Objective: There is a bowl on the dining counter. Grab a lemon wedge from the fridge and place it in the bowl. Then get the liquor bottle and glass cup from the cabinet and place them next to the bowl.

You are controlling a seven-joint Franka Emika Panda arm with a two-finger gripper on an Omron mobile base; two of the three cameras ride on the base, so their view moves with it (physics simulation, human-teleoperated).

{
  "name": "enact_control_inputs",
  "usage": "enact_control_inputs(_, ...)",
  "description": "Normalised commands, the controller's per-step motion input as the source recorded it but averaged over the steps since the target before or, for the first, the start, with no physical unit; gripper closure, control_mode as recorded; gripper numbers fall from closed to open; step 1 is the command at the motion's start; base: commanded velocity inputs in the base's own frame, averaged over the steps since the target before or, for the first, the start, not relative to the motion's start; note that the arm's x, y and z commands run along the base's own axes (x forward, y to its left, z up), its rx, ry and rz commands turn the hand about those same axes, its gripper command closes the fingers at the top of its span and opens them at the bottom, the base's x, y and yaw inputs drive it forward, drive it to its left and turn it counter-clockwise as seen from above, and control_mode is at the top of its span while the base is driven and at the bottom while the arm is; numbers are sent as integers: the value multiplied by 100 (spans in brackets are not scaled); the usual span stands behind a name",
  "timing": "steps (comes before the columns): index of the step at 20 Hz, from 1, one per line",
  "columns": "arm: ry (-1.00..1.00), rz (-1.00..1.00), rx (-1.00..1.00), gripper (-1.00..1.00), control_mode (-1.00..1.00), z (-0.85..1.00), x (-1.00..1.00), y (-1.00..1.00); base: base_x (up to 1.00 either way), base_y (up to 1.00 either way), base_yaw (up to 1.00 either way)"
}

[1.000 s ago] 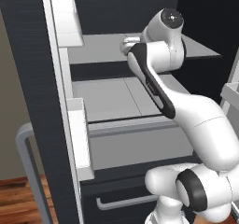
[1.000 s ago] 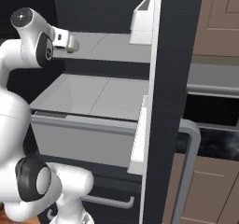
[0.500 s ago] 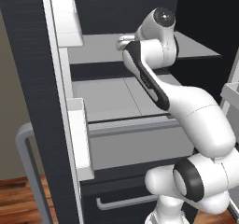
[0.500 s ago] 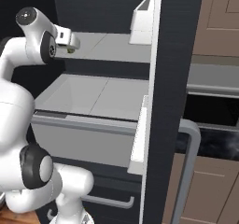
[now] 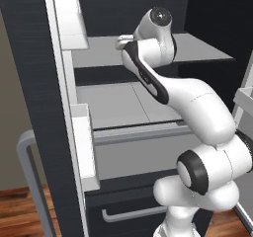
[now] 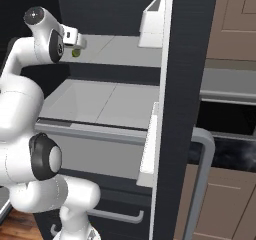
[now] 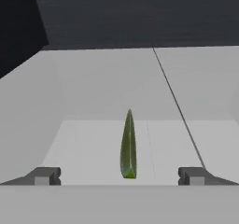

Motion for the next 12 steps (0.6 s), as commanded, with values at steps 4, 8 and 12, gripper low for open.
enact_control_inputs(4,0,0,0,-100,-100,-5,28,6,0,0,0)
enact_control_inputs(8,0,0,0,-100,-100,-9,16,1,0,0,0)
enact_control_inputs(12,0,-1,0,-100,-100,-9,10,0,0,0,0)
